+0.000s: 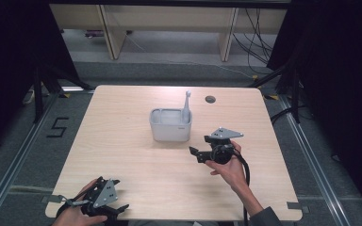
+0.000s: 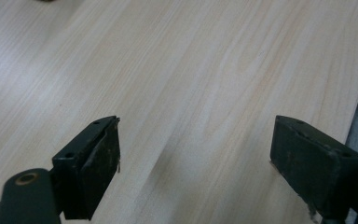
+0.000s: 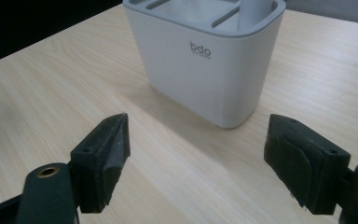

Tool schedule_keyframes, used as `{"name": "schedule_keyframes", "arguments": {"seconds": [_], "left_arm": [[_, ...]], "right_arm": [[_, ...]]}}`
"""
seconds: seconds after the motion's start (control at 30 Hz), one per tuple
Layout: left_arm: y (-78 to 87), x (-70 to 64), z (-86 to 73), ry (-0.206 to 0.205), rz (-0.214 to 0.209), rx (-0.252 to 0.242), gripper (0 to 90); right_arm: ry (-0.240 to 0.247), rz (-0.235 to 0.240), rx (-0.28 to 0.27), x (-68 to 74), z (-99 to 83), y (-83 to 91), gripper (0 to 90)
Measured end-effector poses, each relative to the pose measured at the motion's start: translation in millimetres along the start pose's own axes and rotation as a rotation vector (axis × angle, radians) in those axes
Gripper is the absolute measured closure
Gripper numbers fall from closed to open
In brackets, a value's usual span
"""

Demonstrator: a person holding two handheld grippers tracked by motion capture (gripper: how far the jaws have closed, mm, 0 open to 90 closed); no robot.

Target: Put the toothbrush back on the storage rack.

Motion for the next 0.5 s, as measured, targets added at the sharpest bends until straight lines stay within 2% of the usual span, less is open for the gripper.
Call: {"name": "schedule_keyframes", "arguments": {"seconds": [0.07,0.13,0.17,0.2,0.23,0.27,0.37,0.4,0.43,0.47,0.5], "left_arm": [[0.1,-0.1,0.1,-0.001,-0.002,0.0,15.6],[-1.0,-0.4,-0.2,0.013,-0.002,-0.013,15.6],[-0.5,0.3,-0.1,0.002,0.0,-0.005,15.6],[0.3,0.2,0.1,-0.001,-0.001,0.001,15.6],[-0.2,0.1,0.0,0.001,-0.002,-0.006,15.6],[-0.2,0.1,0.0,0.002,-0.001,-0.006,15.6],[0.0,0.1,-0.1,0.0,0.0,-0.003,15.6],[-0.2,0.0,-0.1,0.002,-0.001,-0.005,15.6],[-0.2,0.0,-0.1,0.002,-0.001,-0.006,15.6],[-0.1,0.1,-0.1,0.002,-0.001,-0.005,15.6],[-0.1,0.1,-0.1,0.002,0.0,-0.005,15.6]], "right_arm": [[-0.028,-0.004,0.003,3.3,-2.1,0.8,22.6],[-0.005,0.0,0.004,3.2,-3.9,0.7,22.4],[-0.036,0.004,0.007,6.3,-4.7,1.2,22.3],[-0.011,0.007,0.007,4.8,-5.6,1.3,22.3],[-0.036,0.008,0.011,7.6,-6.4,2.0,22.3],[-0.017,0.013,0.007,6.7,-7.6,1.7,22.2],[-0.03,0.015,0.018,10.2,-11.7,2.5,22.0],[-0.004,0.002,0.027,9.6,-13.0,3.6,21.9],[-0.041,0.017,0.033,13.5,-14.5,3.9,21.7],[-0.003,0.005,0.027,12.0,-16.4,3.5,21.7],[-0.02,0.02,0.032,13.9,-17.8,3.5,21.7]]}}
Point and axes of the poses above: each handheld gripper's, and its own axes: y roughly backward along the jaws, z roughly out of its top, x roughly to its left, the point moved 1 cm from there along -y, roughly forward along the jaws, and after that the axes turned 12 degrees about y, right-handed, at the moved point
